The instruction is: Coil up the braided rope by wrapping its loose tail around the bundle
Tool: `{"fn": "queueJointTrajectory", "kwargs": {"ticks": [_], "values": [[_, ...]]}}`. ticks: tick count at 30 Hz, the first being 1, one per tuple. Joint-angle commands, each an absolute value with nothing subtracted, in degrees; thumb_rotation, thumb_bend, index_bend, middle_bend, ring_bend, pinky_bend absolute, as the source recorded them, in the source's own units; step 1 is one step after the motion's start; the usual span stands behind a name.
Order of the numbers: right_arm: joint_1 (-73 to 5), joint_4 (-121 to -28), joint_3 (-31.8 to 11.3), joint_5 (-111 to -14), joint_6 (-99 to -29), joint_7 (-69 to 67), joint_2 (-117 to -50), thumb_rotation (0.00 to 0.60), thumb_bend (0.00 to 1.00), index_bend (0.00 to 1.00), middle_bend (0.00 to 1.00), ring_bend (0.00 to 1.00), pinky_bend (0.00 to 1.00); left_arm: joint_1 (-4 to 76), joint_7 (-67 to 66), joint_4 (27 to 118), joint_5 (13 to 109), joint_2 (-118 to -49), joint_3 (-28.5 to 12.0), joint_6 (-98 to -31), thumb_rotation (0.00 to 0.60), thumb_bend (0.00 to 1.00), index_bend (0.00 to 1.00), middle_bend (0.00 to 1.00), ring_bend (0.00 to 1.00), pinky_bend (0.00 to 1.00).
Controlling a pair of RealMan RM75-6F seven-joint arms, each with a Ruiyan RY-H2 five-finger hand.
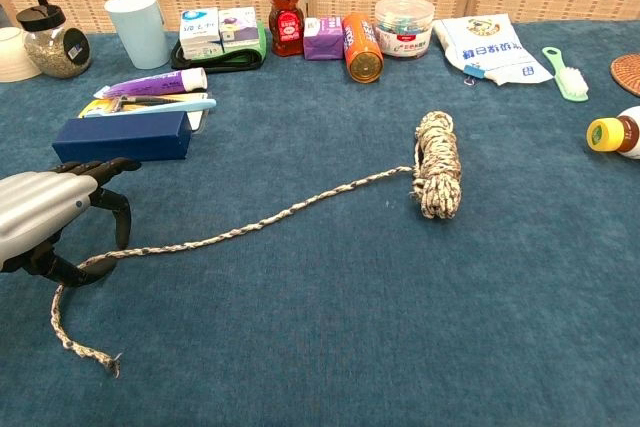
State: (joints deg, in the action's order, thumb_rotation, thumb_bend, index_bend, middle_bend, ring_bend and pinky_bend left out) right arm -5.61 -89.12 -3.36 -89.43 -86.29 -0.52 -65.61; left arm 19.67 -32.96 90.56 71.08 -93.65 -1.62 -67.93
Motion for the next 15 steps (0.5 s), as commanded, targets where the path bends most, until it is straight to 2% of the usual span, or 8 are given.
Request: {"fn": "queueJointTrajectory", "kwargs": {"ticks": [1, 15], "values": [[-5.6, -89.1, -3.3, -89.5, -86.3, -0.6, -65.6, 0.600, 0.00, 0.00, 0.00, 0.00, 0.00, 19.7, -32.8, 90.7, 70.9, -93.6, -1.6, -67.8, 0.600, 0.35, 0.51, 0.00, 0.00, 0.00], [-5.6, -89.0, -3.3, -89.6, -86.3, -1.3, -65.3, 0.600, 0.00, 0.00, 0.00, 0.00, 0.00, 20.0, -33.4, 90.5, 69.9, -93.8, -1.2, -67.7, 0.600, 0.37, 0.52, 0.00, 0.00, 0.00]]}}
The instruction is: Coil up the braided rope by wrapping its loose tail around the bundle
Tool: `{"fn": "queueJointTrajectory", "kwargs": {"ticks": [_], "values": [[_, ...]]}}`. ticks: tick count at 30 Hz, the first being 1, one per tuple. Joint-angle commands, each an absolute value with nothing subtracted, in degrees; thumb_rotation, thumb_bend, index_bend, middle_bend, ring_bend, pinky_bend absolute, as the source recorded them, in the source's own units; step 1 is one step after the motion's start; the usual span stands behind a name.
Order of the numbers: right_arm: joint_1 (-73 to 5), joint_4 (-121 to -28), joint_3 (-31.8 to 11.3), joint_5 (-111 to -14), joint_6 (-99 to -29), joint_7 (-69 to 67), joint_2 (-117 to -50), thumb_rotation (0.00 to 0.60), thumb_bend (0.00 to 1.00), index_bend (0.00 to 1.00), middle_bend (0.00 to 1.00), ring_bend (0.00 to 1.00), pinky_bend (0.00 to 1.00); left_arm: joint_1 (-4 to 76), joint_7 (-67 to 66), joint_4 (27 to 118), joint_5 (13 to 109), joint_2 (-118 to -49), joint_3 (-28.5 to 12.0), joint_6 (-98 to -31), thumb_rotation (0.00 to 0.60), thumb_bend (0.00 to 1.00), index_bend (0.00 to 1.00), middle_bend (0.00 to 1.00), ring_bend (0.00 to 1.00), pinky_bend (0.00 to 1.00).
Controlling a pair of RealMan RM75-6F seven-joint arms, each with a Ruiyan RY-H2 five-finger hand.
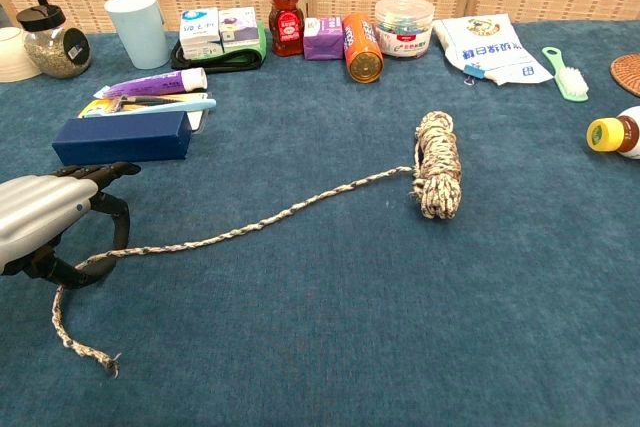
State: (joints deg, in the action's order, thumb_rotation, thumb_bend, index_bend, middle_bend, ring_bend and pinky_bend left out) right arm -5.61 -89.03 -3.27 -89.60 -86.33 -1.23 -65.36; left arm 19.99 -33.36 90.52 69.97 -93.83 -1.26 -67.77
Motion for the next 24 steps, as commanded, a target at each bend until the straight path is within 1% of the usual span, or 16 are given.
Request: {"fn": "queueJointTrajectory", "kwargs": {"ticks": [1, 24], "values": [[-5.6, -89.0, -3.3, -89.6, -86.2, -1.3, -65.4, 0.600, 0.00, 0.00, 0.00, 0.00, 0.00, 20.0, -33.4, 90.5, 69.9, -93.8, -1.2, -67.8, 0.600, 0.37, 0.52, 0.00, 0.00, 0.00], [-5.7, -88.6, -3.1, -89.6, -86.0, -2.1, -65.2, 0.600, 0.00, 0.00, 0.00, 0.00, 0.00, 20.4, -32.7, 90.4, 70.1, -93.6, -1.1, -68.5, 0.600, 0.41, 0.54, 0.00, 0.00, 0.00]]}}
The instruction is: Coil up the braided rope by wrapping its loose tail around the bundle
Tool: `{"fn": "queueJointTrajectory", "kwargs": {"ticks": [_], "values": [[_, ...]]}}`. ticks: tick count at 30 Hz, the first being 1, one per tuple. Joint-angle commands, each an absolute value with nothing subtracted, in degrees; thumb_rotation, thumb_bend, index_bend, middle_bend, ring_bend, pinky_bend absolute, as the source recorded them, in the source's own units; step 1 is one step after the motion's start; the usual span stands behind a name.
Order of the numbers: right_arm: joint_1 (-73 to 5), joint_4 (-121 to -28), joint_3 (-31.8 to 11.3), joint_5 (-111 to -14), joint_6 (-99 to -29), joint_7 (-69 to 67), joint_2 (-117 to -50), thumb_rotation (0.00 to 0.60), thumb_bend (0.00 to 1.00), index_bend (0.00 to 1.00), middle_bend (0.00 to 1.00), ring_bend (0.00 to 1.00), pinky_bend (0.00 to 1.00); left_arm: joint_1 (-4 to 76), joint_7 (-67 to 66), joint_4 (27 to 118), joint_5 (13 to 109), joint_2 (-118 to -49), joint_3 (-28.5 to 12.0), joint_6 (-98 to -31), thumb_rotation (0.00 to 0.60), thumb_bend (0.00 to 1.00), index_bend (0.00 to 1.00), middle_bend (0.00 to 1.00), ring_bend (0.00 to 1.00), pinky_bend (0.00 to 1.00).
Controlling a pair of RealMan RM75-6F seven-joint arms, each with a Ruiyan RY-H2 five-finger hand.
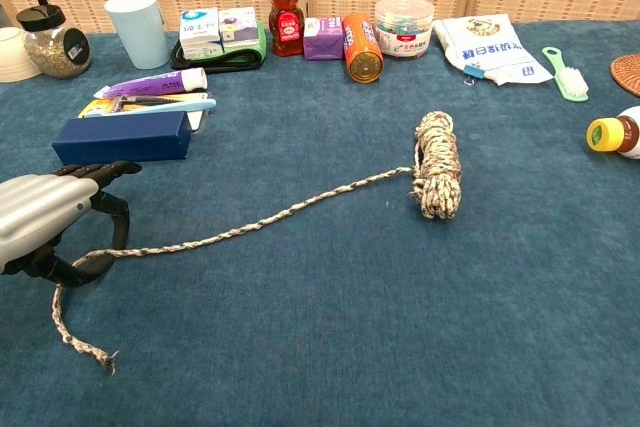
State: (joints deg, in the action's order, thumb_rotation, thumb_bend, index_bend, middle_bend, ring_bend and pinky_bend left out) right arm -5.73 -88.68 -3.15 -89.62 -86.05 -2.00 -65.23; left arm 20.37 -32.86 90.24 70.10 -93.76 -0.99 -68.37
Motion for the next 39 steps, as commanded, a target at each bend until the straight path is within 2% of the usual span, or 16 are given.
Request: {"fn": "queueJointTrajectory", "kwargs": {"ticks": [1, 25, 31, 39], "values": [[-5.8, -88.6, -3.1, -89.6, -86.0, -2.1, -65.3, 0.600, 0.00, 0.00, 0.00, 0.00, 0.00, 20.4, -32.5, 90.4, 70.2, -93.5, -1.1, -68.5, 0.600, 0.41, 0.54, 0.00, 0.00, 0.00], [-6.4, -88.8, -2.6, -89.8, -84.5, -0.6, -66.0, 0.600, 0.00, 0.00, 0.00, 0.00, 0.00, 21.7, -28.4, 93.9, 73.1, -88.2, -3.8, -69.9, 0.600, 0.43, 0.57, 0.00, 0.00, 0.00], [-7.8, -89.1, -2.2, -90.8, -82.5, -0.6, -66.4, 0.600, 0.00, 0.00, 0.00, 0.00, 0.00, 23.0, -28.4, 97.0, 73.4, -84.8, -5.9, -70.0, 0.600, 0.43, 0.58, 0.00, 0.00, 0.00], [-12.7, -89.7, -3.0, -91.1, -75.8, -0.4, -65.6, 0.600, 0.00, 0.00, 0.00, 0.00, 0.00, 25.0, -30.6, 102.5, 71.9, -80.0, -9.1, -69.9, 0.600, 0.43, 0.59, 0.00, 0.00, 0.00]]}}
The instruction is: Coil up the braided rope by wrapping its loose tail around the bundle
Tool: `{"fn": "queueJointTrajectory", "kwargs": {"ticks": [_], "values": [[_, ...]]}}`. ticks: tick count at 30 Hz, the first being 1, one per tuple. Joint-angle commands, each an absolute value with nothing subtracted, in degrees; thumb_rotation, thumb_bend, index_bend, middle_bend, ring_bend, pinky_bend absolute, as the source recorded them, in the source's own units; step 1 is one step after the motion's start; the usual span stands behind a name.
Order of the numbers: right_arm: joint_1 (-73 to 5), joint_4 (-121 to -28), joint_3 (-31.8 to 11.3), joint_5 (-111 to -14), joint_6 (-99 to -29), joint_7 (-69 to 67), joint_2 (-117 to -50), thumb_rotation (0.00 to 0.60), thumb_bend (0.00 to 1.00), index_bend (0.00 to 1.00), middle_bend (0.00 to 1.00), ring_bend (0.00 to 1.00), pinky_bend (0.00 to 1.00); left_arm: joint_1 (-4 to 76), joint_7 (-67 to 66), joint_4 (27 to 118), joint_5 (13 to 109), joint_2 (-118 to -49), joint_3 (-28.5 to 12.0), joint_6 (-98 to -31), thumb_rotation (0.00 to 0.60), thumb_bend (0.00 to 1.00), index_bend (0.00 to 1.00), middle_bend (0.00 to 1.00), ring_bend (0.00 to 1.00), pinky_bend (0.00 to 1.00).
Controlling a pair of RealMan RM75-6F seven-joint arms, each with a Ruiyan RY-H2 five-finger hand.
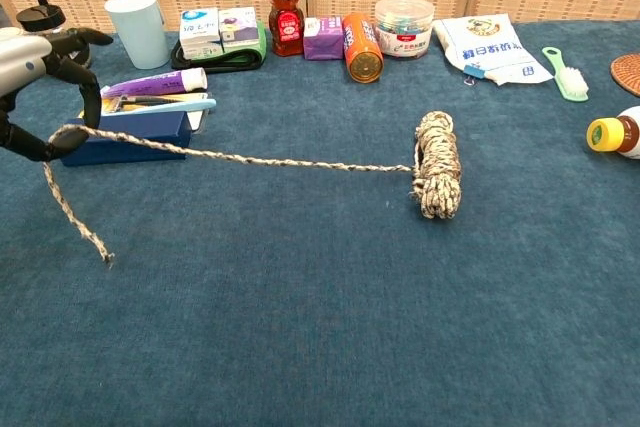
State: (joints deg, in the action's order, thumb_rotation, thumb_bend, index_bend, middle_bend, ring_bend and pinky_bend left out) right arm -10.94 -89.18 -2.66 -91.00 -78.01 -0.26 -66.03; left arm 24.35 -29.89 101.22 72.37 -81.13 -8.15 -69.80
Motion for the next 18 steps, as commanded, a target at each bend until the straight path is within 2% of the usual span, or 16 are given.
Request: {"fn": "queueJointTrajectory", "kwargs": {"ticks": [1, 8, 10, 18], "values": [[-13.6, -90.1, -3.0, -91.2, -74.5, -1.0, -65.2, 0.600, 0.00, 0.00, 0.00, 0.00, 0.00, 25.2, -30.7, 103.0, 71.8, -79.5, -9.4, -70.0, 0.600, 0.43, 0.59, 0.00, 0.00, 0.00], [-21.9, -93.9, -2.3, -94.9, -63.3, -9.2, -62.4, 0.600, 0.00, 0.00, 0.00, 0.00, 0.00, 26.8, -31.5, 105.1, 72.3, -77.5, -11.3, -70.7, 0.600, 0.43, 0.59, 0.00, 0.00, 0.00], [-25.4, -92.7, -3.0, -96.0, -59.9, -10.5, -63.1, 0.600, 0.00, 0.00, 0.00, 0.00, 0.00, 27.2, -31.5, 105.0, 72.2, -77.2, -11.6, -70.6, 0.600, 0.43, 0.59, 0.00, 0.00, 0.00], [-34.9, -85.2, -5.6, -98.5, -53.8, -9.2, -68.6, 0.600, 0.00, 0.04, 0.00, 0.00, 0.00, 27.5, -30.3, 103.7, 73.6, -77.1, -10.0, -70.7, 0.600, 0.43, 0.59, 0.00, 0.00, 0.00]]}}
